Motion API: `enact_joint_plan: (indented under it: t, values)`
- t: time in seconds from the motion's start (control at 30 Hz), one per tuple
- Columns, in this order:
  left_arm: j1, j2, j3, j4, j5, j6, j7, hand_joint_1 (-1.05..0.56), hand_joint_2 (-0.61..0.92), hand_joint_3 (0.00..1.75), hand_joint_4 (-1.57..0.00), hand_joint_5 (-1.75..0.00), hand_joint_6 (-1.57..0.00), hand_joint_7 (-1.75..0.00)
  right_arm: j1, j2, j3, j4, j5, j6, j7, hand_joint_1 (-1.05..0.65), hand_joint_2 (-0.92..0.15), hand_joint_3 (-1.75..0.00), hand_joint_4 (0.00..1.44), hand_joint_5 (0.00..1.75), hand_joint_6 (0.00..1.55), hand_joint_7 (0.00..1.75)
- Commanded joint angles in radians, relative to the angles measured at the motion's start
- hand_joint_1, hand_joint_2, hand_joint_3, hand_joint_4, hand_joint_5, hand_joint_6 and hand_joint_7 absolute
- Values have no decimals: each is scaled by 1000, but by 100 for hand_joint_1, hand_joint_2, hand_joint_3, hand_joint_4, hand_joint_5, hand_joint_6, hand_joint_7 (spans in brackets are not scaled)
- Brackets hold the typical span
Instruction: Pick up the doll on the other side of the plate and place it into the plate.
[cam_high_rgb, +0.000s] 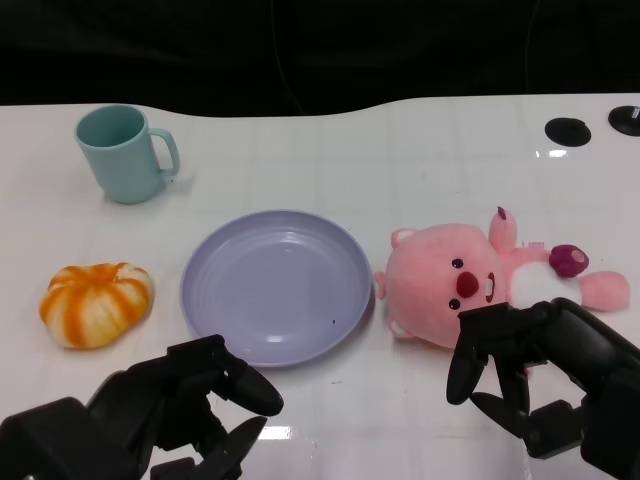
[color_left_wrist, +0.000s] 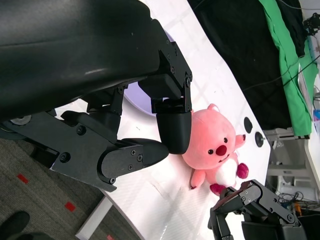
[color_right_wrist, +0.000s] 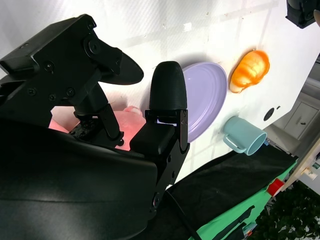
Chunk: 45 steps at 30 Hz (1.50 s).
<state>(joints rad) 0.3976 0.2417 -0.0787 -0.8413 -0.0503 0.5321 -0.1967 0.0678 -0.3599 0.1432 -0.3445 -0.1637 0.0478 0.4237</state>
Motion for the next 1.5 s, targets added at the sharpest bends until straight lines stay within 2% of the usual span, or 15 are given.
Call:
enact_joint_plan:
  t: [0.03,0.5,0.7,0.77,0.83,0.9,0.97,1.03,1.07,1.1,1.2,1.3,1.37,1.43,1.5]
  values:
    - [-2,14,5,-5,-1,-5,-8,-26,75,63,-65,-160,-65,-115,-6,-14,-4,-7,0,-1,1,-9,-44,-110,86,175,77,126]
    - [-8,12,8,-13,-10,15,-9,-25,73,68,-64,-164,-65,-117,-11,-14,-6,-8,1,16,1,-9,-45,-109,85,175,77,126]
    - [-9,12,5,-16,-8,21,-6,-25,73,69,-63,-164,-64,-117,-10,-8,-9,-14,8,28,-2,-8,-45,-108,82,175,77,124]
    - [-9,12,3,-14,-7,14,-6,-25,72,70,-63,-164,-64,-117,-7,2,-15,-12,18,23,-10,-6,-45,-108,77,174,76,122]
    - [-9,13,2,-12,-3,8,-7,-25,72,71,-63,-165,-64,-117,-6,14,-22,-5,28,15,-21,-4,-46,-106,68,162,73,114]
    - [-9,13,1,-12,-3,9,-6,-25,71,72,-63,-164,-64,-116,-6,19,-26,0,33,6,-27,-4,-48,-103,65,152,71,108]
    - [-9,13,1,-11,-2,8,-7,-25,71,72,-63,-164,-64,-116,-7,19,-28,-5,26,12,-35,-11,-58,-84,65,133,67,98]
    - [-9,12,1,-11,-3,8,-7,-25,71,73,-63,-164,-64,-116,-8,21,-32,-8,21,18,-45,-15,-66,-67,64,123,64,89]
    - [-10,11,1,-12,-4,9,-6,-25,70,73,-63,-164,-64,-116,-8,23,-33,-10,18,22,-51,-18,-74,-48,60,118,62,78]
    - [-11,11,0,-13,-3,11,-6,-25,70,74,-63,-164,-64,-116,-8,25,-34,-14,14,29,-59,-19,-78,-37,58,114,61,72]
    - [-12,12,-1,-14,-3,11,-7,-24,69,78,-62,-164,-64,-117,-9,24,-34,-19,-14,29,-86,-26,-86,-18,40,99,50,53]
    - [-11,11,-2,-11,-4,5,-7,-23,66,83,-62,-165,-63,-118,-11,17,-30,-29,-63,41,-113,-33,-90,-8,23,89,41,38]
    - [-12,6,1,-13,-11,17,-6,-24,65,84,-62,-165,-63,-118,-15,3,-28,-40,-96,56,-113,-39,-91,-5,7,87,30,27]
    - [-12,4,0,-14,-13,22,-4,-24,65,83,-62,-165,-63,-118,-17,-4,-32,-47,-113,67,-109,-41,-92,-4,2,83,25,21]
    - [-12,4,-1,-14,-12,21,-3,-24,65,83,-62,-165,-64,-118,-21,-6,-37,-48,-120,73,-109,-44,-92,-3,0,66,19,15]
